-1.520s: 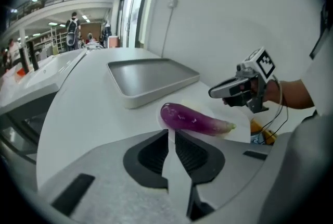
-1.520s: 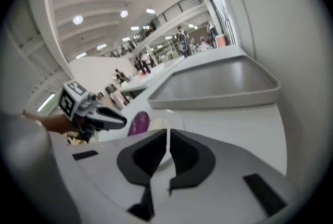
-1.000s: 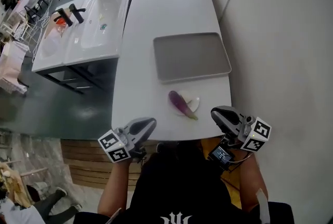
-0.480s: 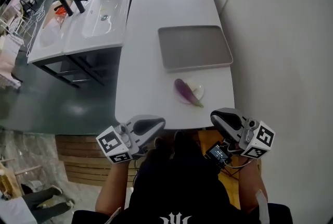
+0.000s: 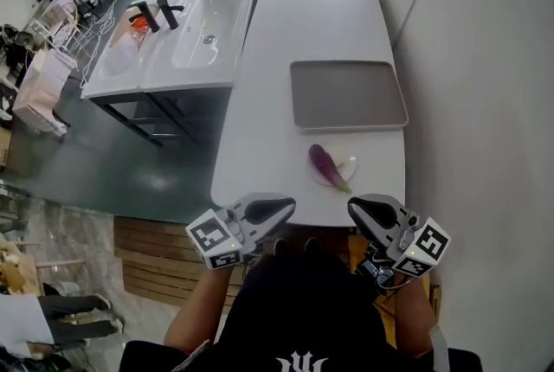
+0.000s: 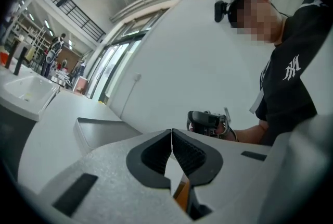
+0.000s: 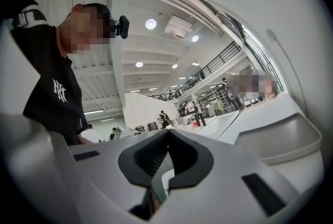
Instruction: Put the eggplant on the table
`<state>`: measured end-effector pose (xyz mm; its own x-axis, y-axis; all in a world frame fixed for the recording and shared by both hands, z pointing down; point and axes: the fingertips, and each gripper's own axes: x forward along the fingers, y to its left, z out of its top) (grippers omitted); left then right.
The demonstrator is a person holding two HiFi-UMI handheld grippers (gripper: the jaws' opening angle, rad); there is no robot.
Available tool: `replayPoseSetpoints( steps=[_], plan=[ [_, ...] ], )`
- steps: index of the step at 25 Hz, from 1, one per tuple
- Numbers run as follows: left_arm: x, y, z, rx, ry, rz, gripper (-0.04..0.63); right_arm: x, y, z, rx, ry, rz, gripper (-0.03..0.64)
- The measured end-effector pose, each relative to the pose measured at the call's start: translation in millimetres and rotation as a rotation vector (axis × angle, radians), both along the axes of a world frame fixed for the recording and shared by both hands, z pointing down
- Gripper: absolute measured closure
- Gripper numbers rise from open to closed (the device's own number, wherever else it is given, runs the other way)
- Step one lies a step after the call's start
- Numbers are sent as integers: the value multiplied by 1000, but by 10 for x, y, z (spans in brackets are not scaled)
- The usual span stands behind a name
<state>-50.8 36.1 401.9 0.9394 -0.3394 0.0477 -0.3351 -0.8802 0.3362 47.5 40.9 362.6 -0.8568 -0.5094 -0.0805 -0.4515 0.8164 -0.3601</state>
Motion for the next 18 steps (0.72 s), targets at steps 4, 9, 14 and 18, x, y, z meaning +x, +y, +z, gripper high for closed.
replayPoseSetpoints(
  steps=[4,9,14,18],
  plan=[
    [147,7,64,-11,-43,-6,586,81,-6,129,-12,-8,-35,614],
    [272,58,176,-61,-63,-26,586,223,6,256,-42,-27,-60,614],
    [278,132,161,-61,-69,-57,586,213,34,305,-53,-26,-111,614],
    [228,190,216,-71,-80,-98,586,115,58,277,-41,-33,-157,614]
  ],
)
